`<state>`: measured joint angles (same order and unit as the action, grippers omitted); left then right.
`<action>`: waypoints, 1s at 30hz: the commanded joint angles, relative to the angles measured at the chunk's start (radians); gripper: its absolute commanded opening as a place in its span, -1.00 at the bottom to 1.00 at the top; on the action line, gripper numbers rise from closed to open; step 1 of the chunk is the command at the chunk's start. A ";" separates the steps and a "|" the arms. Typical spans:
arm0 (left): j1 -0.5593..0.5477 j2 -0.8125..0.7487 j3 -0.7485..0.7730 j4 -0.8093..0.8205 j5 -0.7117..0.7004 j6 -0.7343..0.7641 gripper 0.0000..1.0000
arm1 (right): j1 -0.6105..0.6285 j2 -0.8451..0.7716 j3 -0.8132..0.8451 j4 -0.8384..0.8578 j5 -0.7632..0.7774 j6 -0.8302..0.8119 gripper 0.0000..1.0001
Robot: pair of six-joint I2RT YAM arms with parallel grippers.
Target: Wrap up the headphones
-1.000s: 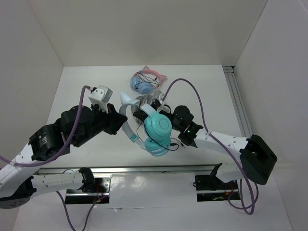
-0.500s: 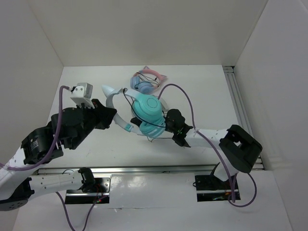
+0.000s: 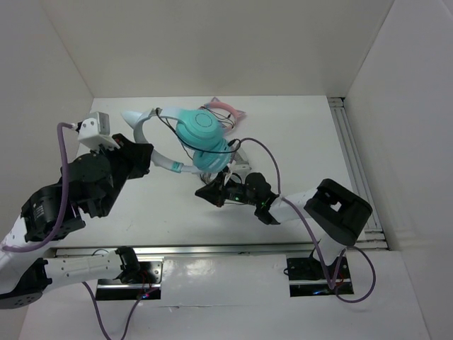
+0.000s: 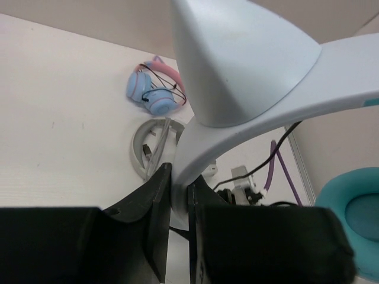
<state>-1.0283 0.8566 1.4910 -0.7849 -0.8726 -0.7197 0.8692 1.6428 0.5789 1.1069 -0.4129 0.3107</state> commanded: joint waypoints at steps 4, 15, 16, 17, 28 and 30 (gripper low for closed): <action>-0.004 0.024 0.098 0.101 -0.143 -0.026 -1.00 | 0.016 0.003 -0.046 0.111 0.012 0.010 -0.80; 0.074 0.088 0.118 0.067 -0.307 0.006 -1.00 | 0.166 -0.115 -0.106 -0.050 0.214 -0.155 -1.00; 0.092 0.102 0.108 0.067 -0.319 0.006 -1.00 | 0.195 -0.138 -0.106 -0.083 0.244 -0.179 -1.00; 0.111 0.113 0.107 0.067 -0.328 0.006 -1.00 | 0.247 -0.181 -0.106 -0.152 0.269 -0.197 -1.00; 0.323 0.151 -0.079 0.214 -0.293 0.166 -1.00 | 0.542 -0.347 0.010 -0.468 0.546 -0.364 -1.00; 0.323 0.173 -0.107 0.201 -0.307 0.166 -1.00 | 0.556 -0.379 0.056 -0.538 0.571 -0.389 -1.00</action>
<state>-0.7136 1.0077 1.4029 -0.7082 -1.1412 -0.5591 1.4067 1.3289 0.5522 0.6830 0.0650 -0.0025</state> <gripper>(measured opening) 0.245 0.008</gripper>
